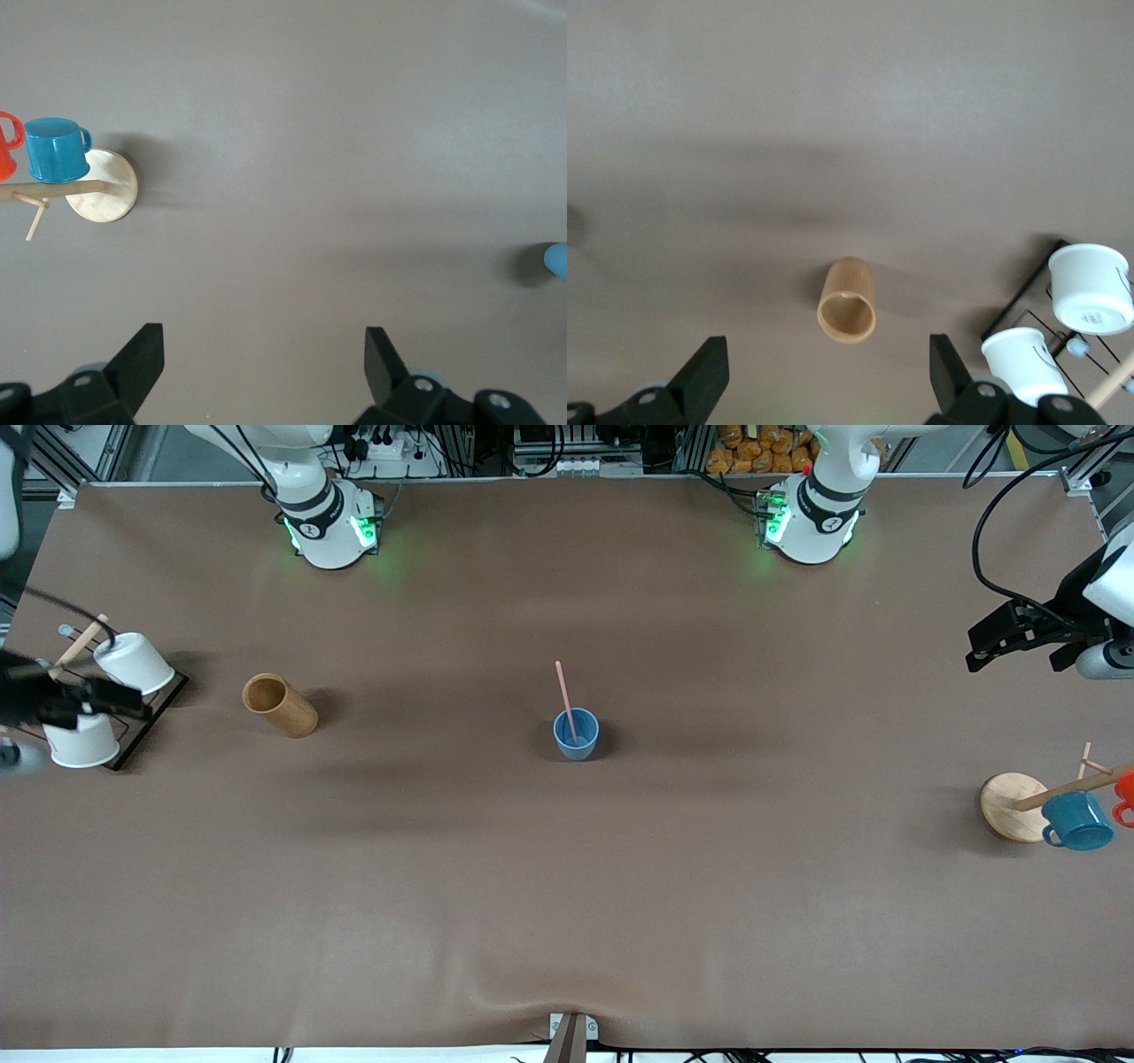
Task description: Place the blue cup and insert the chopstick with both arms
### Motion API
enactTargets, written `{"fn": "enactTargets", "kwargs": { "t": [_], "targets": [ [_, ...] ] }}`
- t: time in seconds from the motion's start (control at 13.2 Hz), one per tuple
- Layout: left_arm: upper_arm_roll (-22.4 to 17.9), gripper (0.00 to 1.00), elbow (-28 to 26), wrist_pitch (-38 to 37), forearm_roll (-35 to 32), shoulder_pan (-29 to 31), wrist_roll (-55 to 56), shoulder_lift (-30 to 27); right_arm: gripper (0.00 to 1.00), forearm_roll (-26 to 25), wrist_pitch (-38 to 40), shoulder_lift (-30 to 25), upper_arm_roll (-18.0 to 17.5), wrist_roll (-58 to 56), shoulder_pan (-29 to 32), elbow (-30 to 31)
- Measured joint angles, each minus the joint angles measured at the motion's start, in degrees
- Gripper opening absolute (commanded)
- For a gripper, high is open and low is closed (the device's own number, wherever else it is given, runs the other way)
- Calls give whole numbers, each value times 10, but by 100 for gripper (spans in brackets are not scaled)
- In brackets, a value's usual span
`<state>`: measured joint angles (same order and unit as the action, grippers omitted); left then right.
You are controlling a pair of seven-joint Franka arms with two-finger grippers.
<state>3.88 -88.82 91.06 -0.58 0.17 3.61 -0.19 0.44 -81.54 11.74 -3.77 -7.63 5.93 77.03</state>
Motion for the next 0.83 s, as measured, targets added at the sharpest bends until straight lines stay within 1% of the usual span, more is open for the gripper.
{"fn": "enactTargets", "kwargs": {
  "t": [0.15,0.3,0.53,0.83],
  "targets": [
    [0,100,1,0,0,0,0,0,100,-6,-27,-79,-3,0,0,80],
    [0,100,1,0,0,-1,0,1,100,-7,-35,-122,-4,0,0,126],
    [0,100,5,0,0,-1,0,1,100,-8,-40,-135,-4,0,0,142],
    [0,100,7,-2,0,0,0,1,100,-8,-57,-132,-5,0,-6,132]
  ]
}}
